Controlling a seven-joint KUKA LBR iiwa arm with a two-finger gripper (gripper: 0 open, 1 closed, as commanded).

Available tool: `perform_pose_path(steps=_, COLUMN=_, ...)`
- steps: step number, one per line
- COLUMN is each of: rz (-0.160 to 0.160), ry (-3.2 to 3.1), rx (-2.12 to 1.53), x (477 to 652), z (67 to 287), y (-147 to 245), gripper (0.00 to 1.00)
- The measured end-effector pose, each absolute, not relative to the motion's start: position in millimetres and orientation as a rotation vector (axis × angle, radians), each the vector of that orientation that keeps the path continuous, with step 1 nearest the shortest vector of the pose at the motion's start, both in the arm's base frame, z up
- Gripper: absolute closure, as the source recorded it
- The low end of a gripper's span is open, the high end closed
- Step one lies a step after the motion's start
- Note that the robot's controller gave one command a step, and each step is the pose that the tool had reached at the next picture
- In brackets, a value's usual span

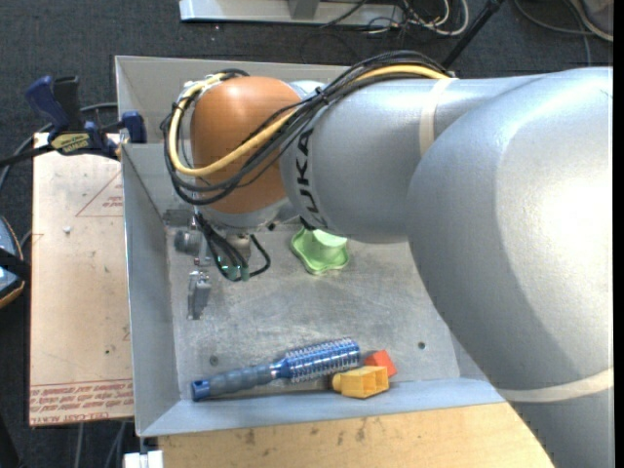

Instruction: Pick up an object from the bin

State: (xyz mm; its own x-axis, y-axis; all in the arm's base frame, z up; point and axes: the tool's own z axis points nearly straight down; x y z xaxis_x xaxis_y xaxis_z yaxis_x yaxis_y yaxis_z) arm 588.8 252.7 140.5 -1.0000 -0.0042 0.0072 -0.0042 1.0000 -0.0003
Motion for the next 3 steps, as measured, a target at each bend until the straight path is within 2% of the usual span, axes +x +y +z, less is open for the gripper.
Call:
perform_pose_path(steps=1, rz=0.006, ry=-3.13, rx=-0.053, x=491.3, z=111, y=184, gripper=0.0)
perform_pose_path(steps=2, rz=-0.012, ry=-3.159, rx=-0.074, x=484.6, z=74, y=185, gripper=0.0)
perform_pose_path(steps=3, rz=-0.011, ry=-3.151, rx=-0.071, x=482.3, z=75, y=186, gripper=1.0)
